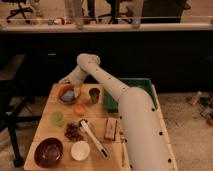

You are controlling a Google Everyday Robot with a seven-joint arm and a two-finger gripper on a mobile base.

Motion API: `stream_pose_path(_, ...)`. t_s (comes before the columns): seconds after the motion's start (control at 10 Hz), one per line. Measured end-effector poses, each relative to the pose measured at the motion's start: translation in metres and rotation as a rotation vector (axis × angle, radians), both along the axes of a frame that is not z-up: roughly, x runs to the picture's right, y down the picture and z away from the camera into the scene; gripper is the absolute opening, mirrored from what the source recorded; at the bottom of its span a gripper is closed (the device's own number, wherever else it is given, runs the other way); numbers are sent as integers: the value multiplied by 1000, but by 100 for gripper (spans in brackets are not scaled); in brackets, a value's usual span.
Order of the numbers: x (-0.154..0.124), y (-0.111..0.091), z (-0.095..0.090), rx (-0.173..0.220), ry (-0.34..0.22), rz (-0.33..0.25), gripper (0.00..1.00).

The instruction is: Place sponge in purple bowl

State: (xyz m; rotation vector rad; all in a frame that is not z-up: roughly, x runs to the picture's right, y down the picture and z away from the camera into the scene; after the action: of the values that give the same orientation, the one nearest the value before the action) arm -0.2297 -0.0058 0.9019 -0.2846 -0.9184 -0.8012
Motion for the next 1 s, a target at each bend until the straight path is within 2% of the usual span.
stream_pose_path(0.7,-12,11,17,1,6,15,80)
stream_pose_path(1.0,-20,6,21,9,0,22,80)
